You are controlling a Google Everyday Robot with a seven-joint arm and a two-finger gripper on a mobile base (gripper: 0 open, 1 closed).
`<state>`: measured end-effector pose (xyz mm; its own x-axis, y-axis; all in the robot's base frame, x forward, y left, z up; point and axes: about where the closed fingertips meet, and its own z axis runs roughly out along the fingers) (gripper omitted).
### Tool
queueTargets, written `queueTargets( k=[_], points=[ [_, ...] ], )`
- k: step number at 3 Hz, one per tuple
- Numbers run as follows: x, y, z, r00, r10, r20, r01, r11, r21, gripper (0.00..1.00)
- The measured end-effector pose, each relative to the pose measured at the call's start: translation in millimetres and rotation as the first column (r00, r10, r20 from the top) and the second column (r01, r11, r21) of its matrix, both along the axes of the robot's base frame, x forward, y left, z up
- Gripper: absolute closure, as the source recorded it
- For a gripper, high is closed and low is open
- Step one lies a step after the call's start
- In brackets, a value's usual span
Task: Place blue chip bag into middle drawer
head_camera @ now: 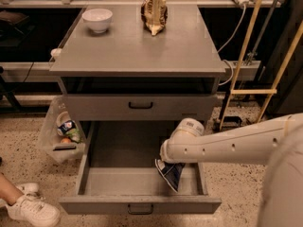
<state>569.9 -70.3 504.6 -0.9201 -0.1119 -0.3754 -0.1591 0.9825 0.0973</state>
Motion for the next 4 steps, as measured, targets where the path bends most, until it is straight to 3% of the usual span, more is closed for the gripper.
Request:
queueTargets(
  k=[1,2,3,4],
  points=[
    [8,-14,-75,0.9923,-0.105,-0.065,0.107,0.994,0.025,1.00],
    [1,-29,-123,0.9811,-0.155,-0.116,0.162,0.985,0.056,1.00],
    [1,-29,-120,0.9811,-0.155,-0.116,0.162,0.985,0.056,0.82],
    [1,-29,-120,0.9811,-0.155,-0.116,0.162,0.985,0.056,0.58]
  ],
)
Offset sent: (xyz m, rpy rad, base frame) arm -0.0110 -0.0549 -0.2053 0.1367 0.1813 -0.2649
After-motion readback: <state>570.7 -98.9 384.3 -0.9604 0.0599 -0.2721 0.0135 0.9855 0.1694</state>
